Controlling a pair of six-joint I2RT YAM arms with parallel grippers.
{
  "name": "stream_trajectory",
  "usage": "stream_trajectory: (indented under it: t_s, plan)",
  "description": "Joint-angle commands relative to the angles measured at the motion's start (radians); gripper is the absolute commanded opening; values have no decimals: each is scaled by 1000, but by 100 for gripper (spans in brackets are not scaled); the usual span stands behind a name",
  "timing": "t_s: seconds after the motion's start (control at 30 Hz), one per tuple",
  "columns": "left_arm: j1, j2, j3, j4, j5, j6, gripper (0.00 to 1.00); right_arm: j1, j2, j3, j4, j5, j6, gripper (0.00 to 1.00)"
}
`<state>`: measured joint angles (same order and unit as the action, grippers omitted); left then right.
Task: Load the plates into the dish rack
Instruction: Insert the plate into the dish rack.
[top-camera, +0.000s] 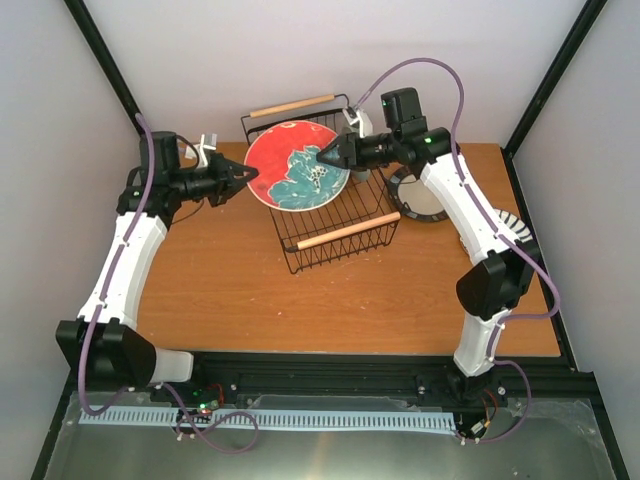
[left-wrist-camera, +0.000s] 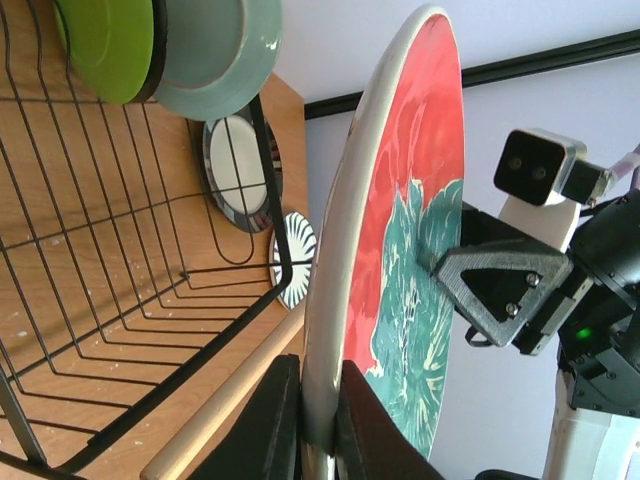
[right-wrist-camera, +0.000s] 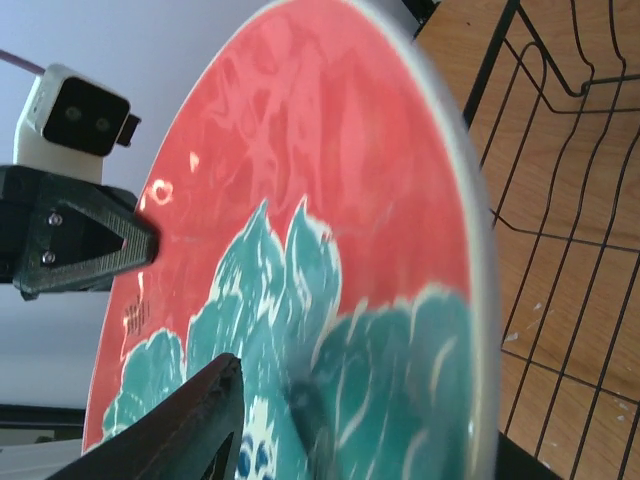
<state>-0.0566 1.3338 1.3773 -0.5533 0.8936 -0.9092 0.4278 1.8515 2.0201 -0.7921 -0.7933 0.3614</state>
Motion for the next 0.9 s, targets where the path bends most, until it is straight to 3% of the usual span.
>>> stream_trajectory:
  t_s: [0.0, 0.47, 0.7, 0.87]
  plan:
    - [-3, -22, 0, 143, 116, -42, 1, -22, 34, 27, 56, -42, 9, 44]
    - [46, 89, 38, 91, 129, 40, 1, -182, 41, 9, 41, -17, -43, 53]
    - [61, 192, 120, 99, 125, 34, 0, -192, -64, -5, -103, 280, -303, 57]
    - [70, 240, 157, 112, 129, 27, 1, -84, -172, -56, -142, 529, -443, 60]
